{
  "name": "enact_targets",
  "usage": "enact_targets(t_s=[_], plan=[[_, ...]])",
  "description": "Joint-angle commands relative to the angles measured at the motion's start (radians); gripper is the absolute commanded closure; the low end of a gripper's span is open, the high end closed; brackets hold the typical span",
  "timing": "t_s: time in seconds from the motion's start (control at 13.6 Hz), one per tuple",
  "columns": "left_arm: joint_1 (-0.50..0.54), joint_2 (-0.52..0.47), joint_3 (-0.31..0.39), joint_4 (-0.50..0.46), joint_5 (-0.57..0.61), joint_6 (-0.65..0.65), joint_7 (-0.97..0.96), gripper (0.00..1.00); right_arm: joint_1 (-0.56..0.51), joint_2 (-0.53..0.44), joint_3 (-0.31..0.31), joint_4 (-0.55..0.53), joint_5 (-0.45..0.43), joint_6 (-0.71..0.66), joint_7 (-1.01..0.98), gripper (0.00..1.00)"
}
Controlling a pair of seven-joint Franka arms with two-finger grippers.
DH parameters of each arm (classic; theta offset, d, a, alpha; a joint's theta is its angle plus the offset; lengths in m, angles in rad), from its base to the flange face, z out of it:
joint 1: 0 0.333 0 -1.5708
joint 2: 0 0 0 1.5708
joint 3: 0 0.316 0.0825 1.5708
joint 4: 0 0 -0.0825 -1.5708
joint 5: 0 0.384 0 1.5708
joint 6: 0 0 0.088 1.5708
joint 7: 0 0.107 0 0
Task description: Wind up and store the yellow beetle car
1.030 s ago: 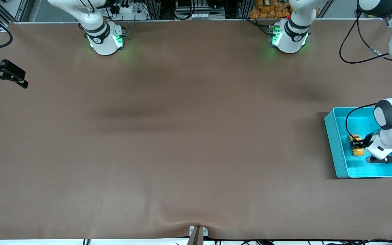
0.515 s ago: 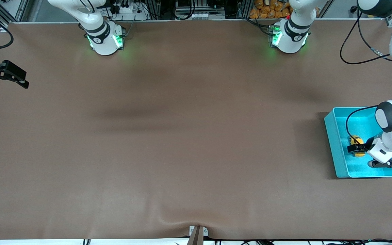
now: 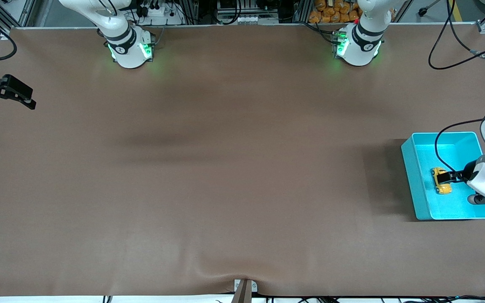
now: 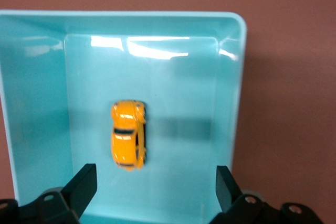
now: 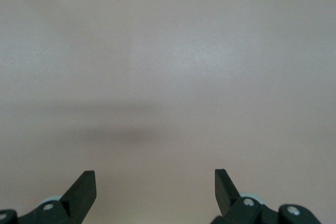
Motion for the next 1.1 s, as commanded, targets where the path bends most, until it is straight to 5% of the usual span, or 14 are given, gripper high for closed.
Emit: enact_targets(t_s=[0.0, 0.66, 1.03], plan=[[0.002, -0.085, -0.065, -0.031, 0.008, -0.088, -0.104, 0.0, -0.001, -0.013, 0.001, -0.012, -0.002, 0.005, -0.01, 0.0], [0.005, -0.318, -0.292, -0.148, -0.127, -0.156, -0.433, 0.0, -0.001, -0.013, 0.001, -0.012, -0.002, 0.011, -0.01, 0.0], [0.005, -0.421, -0.353, -0.11, -0.163, -0.297, -0.428, 0.0, -0.001, -0.013, 0.001, -0.012, -0.002, 0.017, -0.01, 0.0]])
